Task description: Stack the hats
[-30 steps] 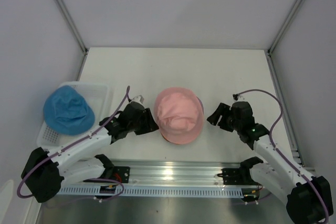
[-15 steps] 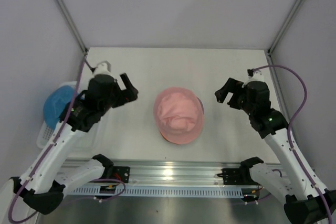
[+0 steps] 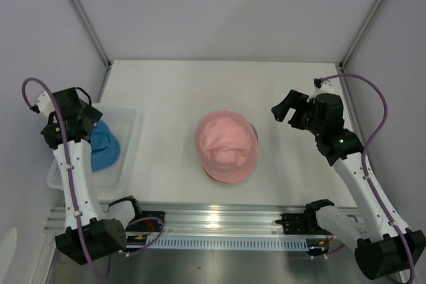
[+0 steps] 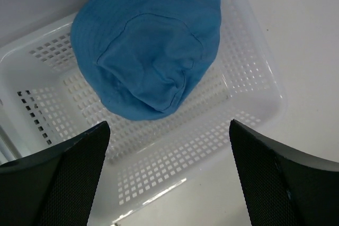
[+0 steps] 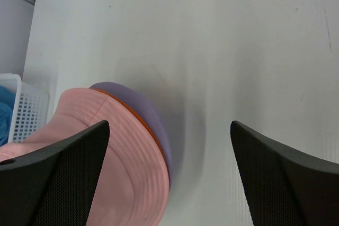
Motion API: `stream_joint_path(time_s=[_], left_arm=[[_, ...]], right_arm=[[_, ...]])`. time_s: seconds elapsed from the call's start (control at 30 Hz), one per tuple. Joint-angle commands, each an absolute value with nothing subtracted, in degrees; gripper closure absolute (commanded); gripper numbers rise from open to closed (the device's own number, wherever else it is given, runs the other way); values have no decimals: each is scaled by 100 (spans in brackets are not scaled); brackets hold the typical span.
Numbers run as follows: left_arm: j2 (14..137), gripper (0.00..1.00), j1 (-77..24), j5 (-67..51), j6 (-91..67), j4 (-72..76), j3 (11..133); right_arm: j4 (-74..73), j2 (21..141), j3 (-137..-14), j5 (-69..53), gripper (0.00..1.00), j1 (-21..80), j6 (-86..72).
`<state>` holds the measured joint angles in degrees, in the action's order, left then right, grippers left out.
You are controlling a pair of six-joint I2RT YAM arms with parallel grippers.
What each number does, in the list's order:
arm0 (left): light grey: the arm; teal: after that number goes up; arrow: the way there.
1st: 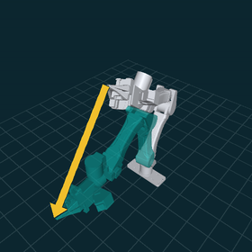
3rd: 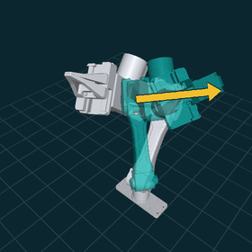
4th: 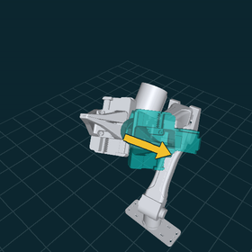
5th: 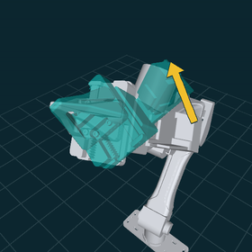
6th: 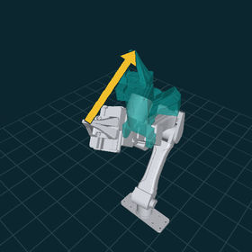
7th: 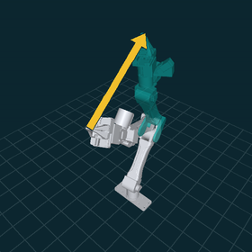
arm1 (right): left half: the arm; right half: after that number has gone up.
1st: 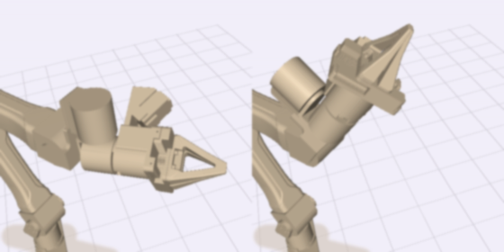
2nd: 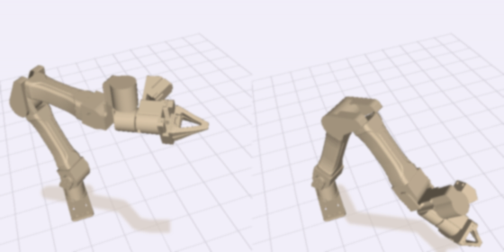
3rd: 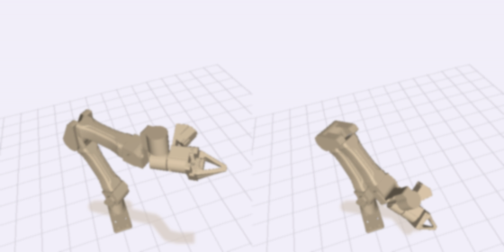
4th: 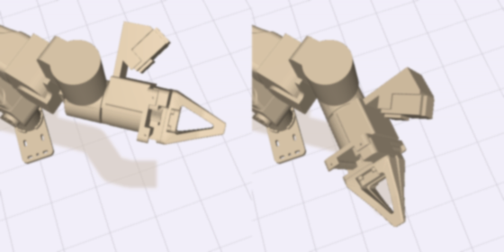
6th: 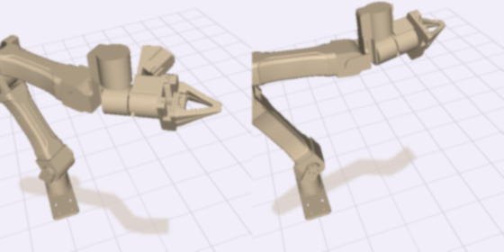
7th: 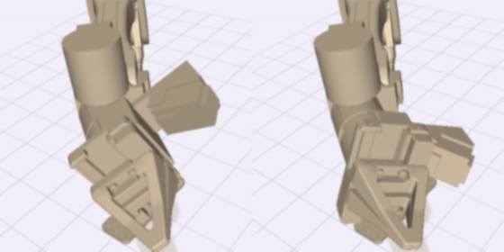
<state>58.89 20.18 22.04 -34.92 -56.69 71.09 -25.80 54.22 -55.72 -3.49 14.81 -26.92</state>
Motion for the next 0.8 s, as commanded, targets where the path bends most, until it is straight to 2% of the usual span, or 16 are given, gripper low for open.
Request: stream_joint_path(time_s=[0.0, 0.17, 0.23, 0.27, 0.53, 0.57, 0.63, 0.67, 0.77], left_arm=[[6046, 5, 2215, 2065, -3130, -4871, 6865], [6923, 9, 2215, 2407, -2962, -4579, 6846], [7144, 18, 2215, 2574, -2822, -4422, 6891], [7293, 19, 2215, 2584, -2760, -4325, 6899], [7761, 20, 2215, 2602, -2426, -3606, 6953], [7778, 29, 2215, 2575, -2400, -3525, 6926], [7918, 39, 2215, 2575, -2399, -3428, 6926], [7980, 49, 2215, 2584, -2391, -3419, 6926], [8235, 62, 2215, 2601, -2320, -3340, 6926]], right_arm=[[-2154, 5598, -5467, -589, 0, 1433, -2611], [-1672, 5730, -5353, -607, 0, 1424, -2558], [-1442, 5757, -5186, -423, 0, 1398, -2514], [-1302, 5774, -5168, -352, 1, 1380, -2505], [-747, 6178, -4992, -728, 1, 1099, -2663], [-738, 6214, -5010, -773, 0, 1046, -2672], [-738, 6266, -5053, -852, 0, 1020, -2672], [-730, 6284, -5062, -870, 0, 1002, -2672], [-756, 6241, -5080, -896, 1, 958, -2698]])
